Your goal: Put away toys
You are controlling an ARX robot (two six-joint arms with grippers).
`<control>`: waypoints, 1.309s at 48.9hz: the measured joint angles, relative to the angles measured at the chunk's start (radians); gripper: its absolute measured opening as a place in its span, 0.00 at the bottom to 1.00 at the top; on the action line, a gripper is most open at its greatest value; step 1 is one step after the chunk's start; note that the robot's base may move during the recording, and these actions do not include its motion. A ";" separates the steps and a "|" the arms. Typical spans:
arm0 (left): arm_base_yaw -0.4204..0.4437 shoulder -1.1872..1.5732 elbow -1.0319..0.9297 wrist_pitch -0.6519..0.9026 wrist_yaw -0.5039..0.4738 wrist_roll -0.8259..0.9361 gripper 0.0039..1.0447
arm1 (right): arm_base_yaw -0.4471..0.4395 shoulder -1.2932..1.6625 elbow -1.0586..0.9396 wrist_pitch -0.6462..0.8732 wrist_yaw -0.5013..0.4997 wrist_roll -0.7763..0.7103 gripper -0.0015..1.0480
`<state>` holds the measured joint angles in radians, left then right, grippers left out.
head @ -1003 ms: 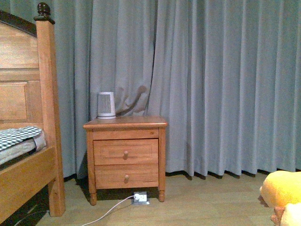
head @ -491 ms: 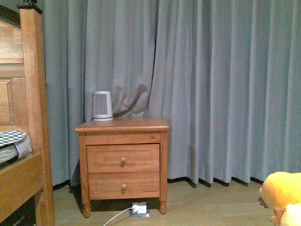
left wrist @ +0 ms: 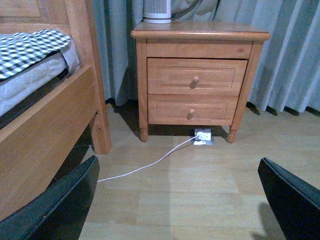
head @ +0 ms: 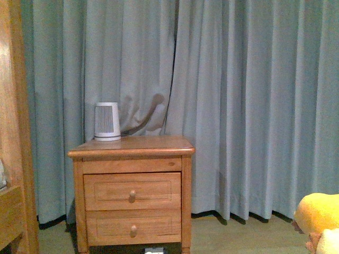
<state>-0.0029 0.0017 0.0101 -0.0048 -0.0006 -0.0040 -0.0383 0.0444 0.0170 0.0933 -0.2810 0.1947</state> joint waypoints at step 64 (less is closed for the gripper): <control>0.002 -0.001 0.000 0.000 0.003 0.000 0.94 | 0.001 0.001 0.000 0.000 0.005 0.000 0.07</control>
<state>-0.0010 0.0006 0.0101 -0.0051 0.0021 -0.0036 -0.0376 0.0452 0.0170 0.0933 -0.2756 0.1951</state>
